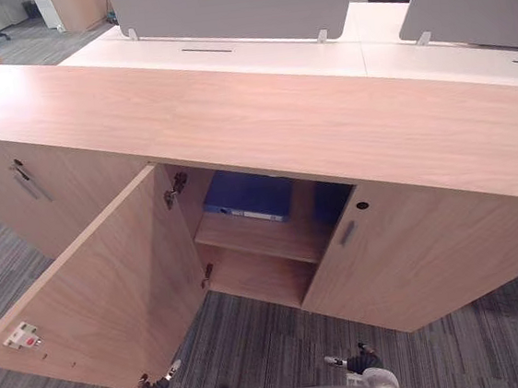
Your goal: Walk over to the cabinet, pick up the folder, carry it to the office cabinet, place the folder inside the office cabinet, then close the office cabinet door
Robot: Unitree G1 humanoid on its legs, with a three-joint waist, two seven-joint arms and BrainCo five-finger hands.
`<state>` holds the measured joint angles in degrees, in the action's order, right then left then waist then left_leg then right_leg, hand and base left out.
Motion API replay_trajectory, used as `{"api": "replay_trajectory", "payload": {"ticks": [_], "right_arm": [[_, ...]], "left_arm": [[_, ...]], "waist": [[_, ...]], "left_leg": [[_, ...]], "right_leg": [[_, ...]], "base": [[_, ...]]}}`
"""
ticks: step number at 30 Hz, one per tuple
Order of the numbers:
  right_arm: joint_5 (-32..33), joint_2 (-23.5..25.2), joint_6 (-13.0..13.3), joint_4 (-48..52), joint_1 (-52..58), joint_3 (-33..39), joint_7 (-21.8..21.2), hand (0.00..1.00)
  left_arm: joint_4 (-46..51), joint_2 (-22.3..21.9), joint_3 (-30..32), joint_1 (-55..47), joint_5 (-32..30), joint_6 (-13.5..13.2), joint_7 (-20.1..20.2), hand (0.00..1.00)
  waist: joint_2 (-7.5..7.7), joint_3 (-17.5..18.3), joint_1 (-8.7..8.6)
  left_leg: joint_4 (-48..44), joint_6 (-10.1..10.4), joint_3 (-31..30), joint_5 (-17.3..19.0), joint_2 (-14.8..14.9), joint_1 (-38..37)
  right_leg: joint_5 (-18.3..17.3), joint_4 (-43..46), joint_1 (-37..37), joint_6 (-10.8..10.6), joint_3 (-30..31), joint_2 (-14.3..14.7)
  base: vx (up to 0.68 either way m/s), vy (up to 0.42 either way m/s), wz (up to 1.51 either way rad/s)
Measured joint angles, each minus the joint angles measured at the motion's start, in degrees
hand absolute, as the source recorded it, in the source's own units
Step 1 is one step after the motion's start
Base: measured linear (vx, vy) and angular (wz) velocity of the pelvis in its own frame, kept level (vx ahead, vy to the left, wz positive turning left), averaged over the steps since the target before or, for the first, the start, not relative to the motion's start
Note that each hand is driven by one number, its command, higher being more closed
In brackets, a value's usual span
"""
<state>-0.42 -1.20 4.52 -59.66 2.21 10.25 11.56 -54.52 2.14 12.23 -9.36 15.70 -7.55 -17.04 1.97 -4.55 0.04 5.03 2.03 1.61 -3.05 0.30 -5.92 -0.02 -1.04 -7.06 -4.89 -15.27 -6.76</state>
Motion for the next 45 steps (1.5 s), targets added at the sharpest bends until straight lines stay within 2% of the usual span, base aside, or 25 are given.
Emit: {"api": "replay_trajectory", "payload": {"ticks": [15,20,27,33,39,45], "right_arm": [[0.0,0.1,0.0,-0.5,0.2,0.0,1.4,0.0],[0.0,0.0,0.0,-2.1,-0.5,0.0,1.5,0.0],[-0.1,0.0,0.0,-2.5,-0.7,-0.1,1.5,0.0],[-0.9,-0.3,-0.1,-2.6,-0.7,-0.8,1.5,0.0],[-1.8,-0.3,-0.2,-2.5,-0.7,-1.1,1.5,0.0],[-2.2,-0.1,-1.0,-2.5,-0.5,-1.0,1.5,0.0]], "left_arm": [[2.3,0.2,11.2,-2.7,-0.2,-1.0,-4.1,0.0],[2.3,2.3,16.9,-2.9,-2.0,-0.9,-5.1,0.0],[2.4,3.4,17.5,-2.8,-5.5,-0.4,-5.3,0.0],[7.3,4.5,17.2,-2.5,-10.0,-0.3,-5.6,0.0],[9.6,4.9,15.2,-1.7,-12.6,-0.3,-6.5,0.0],[11.3,4.9,14.6,-2.3,-14.8,0.4,-6.8,0.0]], "waist": [[0.61,0.1,0.26],[0.86,0.4,0.58],[0.78,0.4,0.81],[0.3,0.1,0.89],[0.6,0.1,0.92],[1.03,0.3,1.62]], "left_leg": [[0.0,-0.1,0.0,0.8,-0.3,-0.2],[0.0,-0.3,0.0,1.1,-0.7,-0.3],[0.0,-0.4,-0.1,1.4,-1.0,-0.4],[0.0,-0.4,-0.1,1.4,-1.0,-1.1],[0.0,-0.5,-0.3,1.5,-1.0,-1.1],[0.0,-0.4,-0.3,1.8,-1.1,-1.0]], "right_leg": [[-1.0,-0.2,-0.7,-0.6,0.1,-0.3],[-1.2,0.0,-0.8,-0.3,0.0,-0.6],[-1.3,0.0,-0.9,0.0,0.0,-0.9],[-1.7,0.4,-1.4,0.2,0.0,-0.9],[-2.2,0.5,-1.4,-0.4,0.0,-0.9],[-2.4,0.5,-1.6,-0.1,-0.4,-1.0]], "base": [[-0.01,-0.003,0.0],[0.04,0.004,0.01],[0.01,0.002,0.0],[-0.03,-0.011,0.0],[-0.02,-0.006,0.0],[0.01,-0.004,0.03]]}}
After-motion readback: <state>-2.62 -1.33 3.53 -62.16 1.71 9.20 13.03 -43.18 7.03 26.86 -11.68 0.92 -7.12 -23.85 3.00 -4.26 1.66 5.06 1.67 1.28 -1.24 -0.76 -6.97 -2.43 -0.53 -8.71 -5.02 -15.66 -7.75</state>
